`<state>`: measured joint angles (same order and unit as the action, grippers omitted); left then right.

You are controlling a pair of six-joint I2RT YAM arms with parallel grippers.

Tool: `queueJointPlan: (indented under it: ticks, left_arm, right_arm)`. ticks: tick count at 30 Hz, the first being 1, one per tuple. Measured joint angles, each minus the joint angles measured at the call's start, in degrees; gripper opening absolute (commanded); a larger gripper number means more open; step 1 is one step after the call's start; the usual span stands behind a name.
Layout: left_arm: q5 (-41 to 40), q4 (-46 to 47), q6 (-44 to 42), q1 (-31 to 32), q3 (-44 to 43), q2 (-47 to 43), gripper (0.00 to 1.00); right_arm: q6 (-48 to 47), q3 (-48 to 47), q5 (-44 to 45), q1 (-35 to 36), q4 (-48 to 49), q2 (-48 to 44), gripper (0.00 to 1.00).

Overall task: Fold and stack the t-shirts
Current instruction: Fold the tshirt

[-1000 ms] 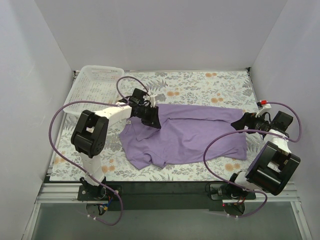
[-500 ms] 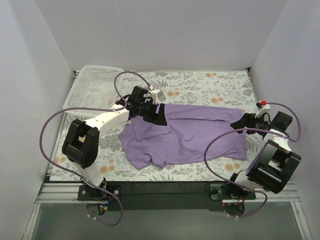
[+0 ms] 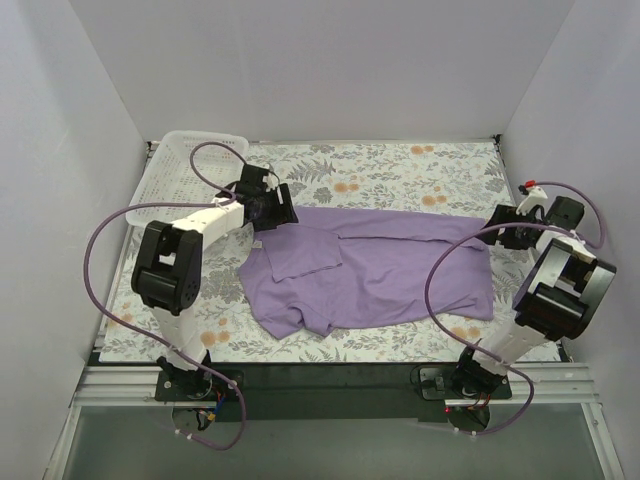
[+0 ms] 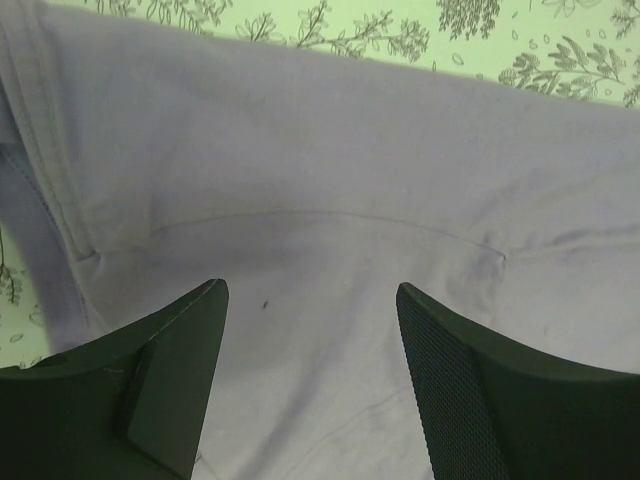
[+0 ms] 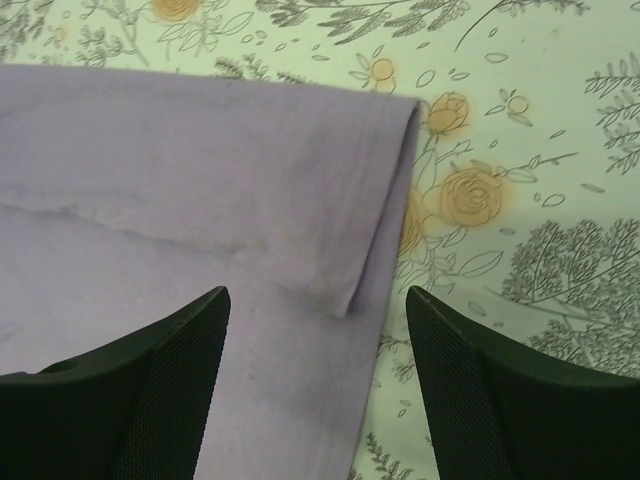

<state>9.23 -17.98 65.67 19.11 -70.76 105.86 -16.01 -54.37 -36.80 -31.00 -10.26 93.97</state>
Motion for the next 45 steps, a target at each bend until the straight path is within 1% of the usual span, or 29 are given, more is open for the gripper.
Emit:
queueJointPlan:
  ticks: [8,12,13,14,15,17,18,20,21,23,24,30,36,41,42,44,45]
  left_arm:
    - [-4.3,0.3,0.5,0.7,-6.2,4.6,0.66]
    - [-5.3,0.5,0.4,0.5,-7.9,6.7,0.65]
    - [-5.4,0.5,0.4,0.4,-7.9,7.1,0.65]
    - [-5.5,0.4,0.4,0.4,-7.9,7.3,0.65]
    - [-5.6,0.4,0.4,0.4,-7.9,7.6,0.66]
    - [-5.7,0.4,0.4,0.2,-8.0,8.0,0.66]
    - [-5.7,0.4,0.4,0.1,-8.1,8.3,0.65]
    - [-5.7,0.4,0.4,0.0,-8.4,8.9,0.65]
    - [-5.7,0.4,0.4,-0.1,-8.6,9.3,0.65]
    - [-5.7,0.4,0.4,-0.2,-9.0,10.1,0.65]
    - [-5.7,0.4,0.4,-0.3,-9.2,10.5,0.65]
    - [-5.8,-0.2,0.4,-0.9,-12.0,12.1,0.64]
    - [-6.1,-1.2,0.5,-1.9,-16.7,15.4,0.64]
    - [-5.9,-1.9,0.9,-2.2,-20.5,18.2,0.64]
    - [-5.6,-2.0,0.9,-2.2,-21.2,18.6,0.64]
    - [-4.4,-1.9,0.9,-2.3,-22.4,19.0,0.64]
    - [-3.7,-1.6,0.9,-2.3,-22.8,19.0,0.64]
  right_arm:
    - [4.2,-11.2,7.1,5.3,-0.2,12.2,0.76]
    - [5.4,-13.6,9.3,6.9,-0.3,15.6,0.75]
    - [5.4,-14.4,9.9,7.1,-0.3,16.3,0.72]
    - [5.5,-14.6,10.0,7.3,-0.3,16.4,0.72]
    - [5.5,-15.1,10.5,7.5,-0.4,16.8,0.63]
    - [5.4,-16.0,11.0,7.9,-0.6,17.5,0.53]
    - [5.3,-16.7,11.1,8.0,-0.8,18.2,0.39]
    - [5.4,-18.2,11.3,8.3,-1.7,19.4,0.25]
    - [5.4,-19.1,11.3,8.3,-2.1,20.2,0.11]
    - [5.5,-21.1,11.3,8.5,-2.9,21.7,0.02]
    - [5.6,-21.8,11.3,8.6,-3.3,22.1,0.01]
    - [5.9,-29.7,12.6,10.1,-5.3,26.7,0.01]
    - [7.0,-40.8,15.2,12.7,-6.4,32.2,0.01]
    - [8.1,-51.2,19.4,15.4,-6.5,37.2,0.02]
    - [8.4,-53.3,20.5,15.9,-6.4,38.3,0.19]
    - [8.7,-57.0,22.4,16.9,-6.4,40.2,0.41]
    - [8.8,-58.6,23.4,17.4,-6.3,40.9,0.59]
